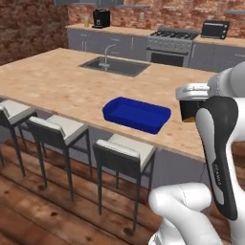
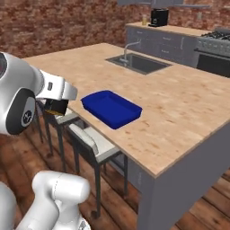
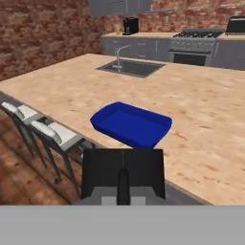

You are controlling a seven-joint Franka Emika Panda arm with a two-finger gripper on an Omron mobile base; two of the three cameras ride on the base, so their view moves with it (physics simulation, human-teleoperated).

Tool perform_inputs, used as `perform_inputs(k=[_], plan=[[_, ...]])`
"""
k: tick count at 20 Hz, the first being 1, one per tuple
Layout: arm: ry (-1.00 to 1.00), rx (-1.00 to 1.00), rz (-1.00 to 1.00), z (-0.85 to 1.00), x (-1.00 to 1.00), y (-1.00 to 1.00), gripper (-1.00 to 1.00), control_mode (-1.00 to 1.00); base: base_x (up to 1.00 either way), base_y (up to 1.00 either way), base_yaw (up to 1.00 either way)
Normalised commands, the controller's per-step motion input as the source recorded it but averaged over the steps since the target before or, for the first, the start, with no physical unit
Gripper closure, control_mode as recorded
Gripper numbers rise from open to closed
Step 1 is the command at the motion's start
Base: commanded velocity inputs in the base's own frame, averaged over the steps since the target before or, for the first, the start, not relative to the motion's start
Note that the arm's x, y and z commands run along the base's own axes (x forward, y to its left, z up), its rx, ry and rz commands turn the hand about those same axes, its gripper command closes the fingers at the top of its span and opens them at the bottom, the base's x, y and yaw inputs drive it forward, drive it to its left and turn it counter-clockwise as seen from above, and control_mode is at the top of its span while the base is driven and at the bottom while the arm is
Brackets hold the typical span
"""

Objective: There is a tray on the dining counter. Grab the cup, mug, and pitcher and place them on the tray. The pitcher may be placed next to the tray if it cannot fit the tray.

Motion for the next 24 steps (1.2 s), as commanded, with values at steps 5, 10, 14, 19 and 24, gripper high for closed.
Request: perform_inputs(k=[5, 10, 14, 19, 24], plan=[[0.00, 0.00, 0.00, 0.00, 0.00, 0.00, 1.00, 1.00, 0.36, 0.51, -0.40], [0.00, 0.00, 0.00, 0.00, 0.00, 0.00, 1.00, 1.00, 0.41, 0.38, -0.31], [0.00, 0.00, 0.00, 0.00, 0.00, 0.00, 1.00, 1.00, 0.72, 0.34, -0.27], [0.00, 0.00, 0.00, 0.00, 0.00, 0.00, 1.00, 1.00, 0.63, 0.23, -0.23], [0.00, 0.00, 0.00, 0.00, 0.00, 0.00, 1.00, 1.00, 0.50, 0.11, -0.16]])
